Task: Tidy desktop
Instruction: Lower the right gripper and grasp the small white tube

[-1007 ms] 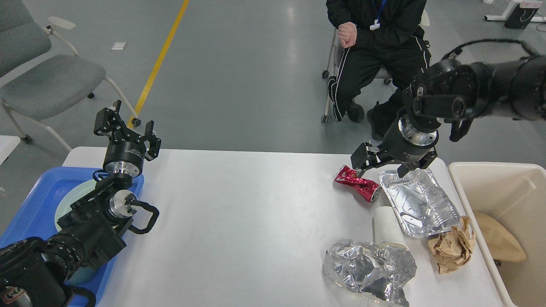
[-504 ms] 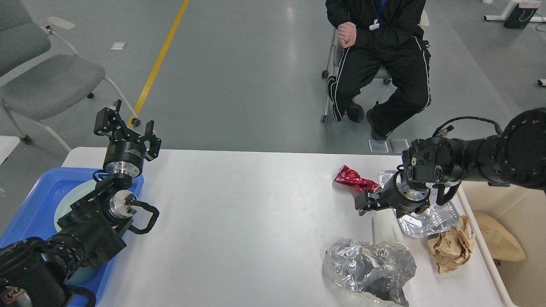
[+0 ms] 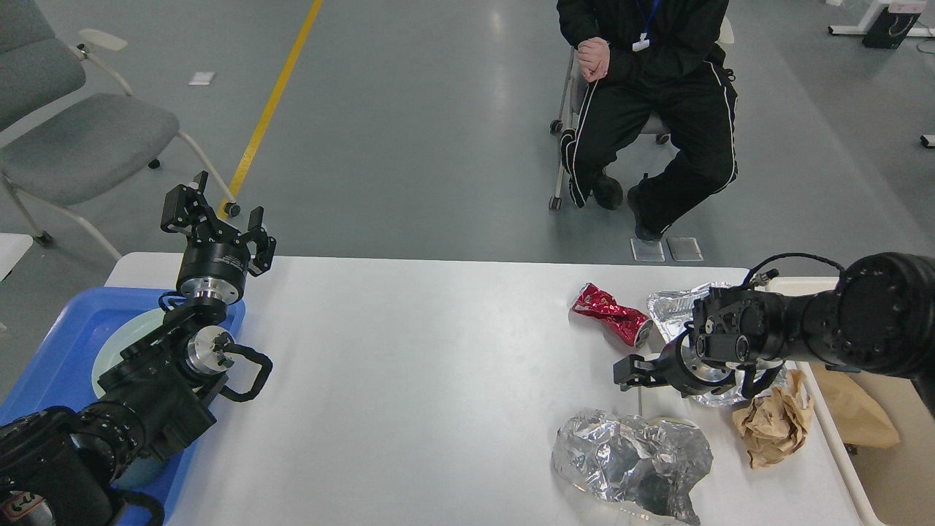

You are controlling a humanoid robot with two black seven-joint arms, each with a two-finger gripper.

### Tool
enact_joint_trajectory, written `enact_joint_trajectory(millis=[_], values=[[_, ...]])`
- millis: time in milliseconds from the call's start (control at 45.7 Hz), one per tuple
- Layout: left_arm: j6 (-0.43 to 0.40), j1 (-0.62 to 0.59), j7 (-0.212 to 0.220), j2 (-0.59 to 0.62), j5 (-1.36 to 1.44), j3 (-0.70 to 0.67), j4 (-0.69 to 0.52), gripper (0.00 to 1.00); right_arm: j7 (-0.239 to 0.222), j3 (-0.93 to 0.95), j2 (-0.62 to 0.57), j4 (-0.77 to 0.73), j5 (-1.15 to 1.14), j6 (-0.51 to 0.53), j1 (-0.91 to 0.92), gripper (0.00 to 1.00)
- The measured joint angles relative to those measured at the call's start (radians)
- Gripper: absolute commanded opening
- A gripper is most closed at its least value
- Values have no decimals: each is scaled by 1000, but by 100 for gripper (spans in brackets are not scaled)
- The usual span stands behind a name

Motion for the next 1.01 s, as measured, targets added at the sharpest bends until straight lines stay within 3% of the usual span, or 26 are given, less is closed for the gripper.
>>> enact_joint_trajectory(millis=[131, 197, 263, 372, 460, 788, 1007], values=[[0, 0, 0, 0, 0, 0, 0, 96, 0, -1, 0, -15, -1, -6, -16, 84], [0, 0, 0, 0, 0, 0, 0, 96, 0, -1, 0, -30, -1, -8, -28, 73], [0, 0, 0, 0, 0, 0, 0, 96, 0, -1, 0, -38, -1, -8, -39, 55], [0, 0, 0, 0, 0, -1, 0, 96, 0, -2, 1, -41, -3, -5, -44, 15], [0, -1, 0, 0, 0, -1, 0, 96, 0, -3, 7, -40, -4, 6, -44, 2], [0, -1, 0, 0, 0, -1, 0, 96, 2, 0, 5, -17, -1, 13, 9, 0], [0, -1, 0, 0, 0, 0, 0, 96, 6, 3, -57, 100, -1, 12, 173, 0]])
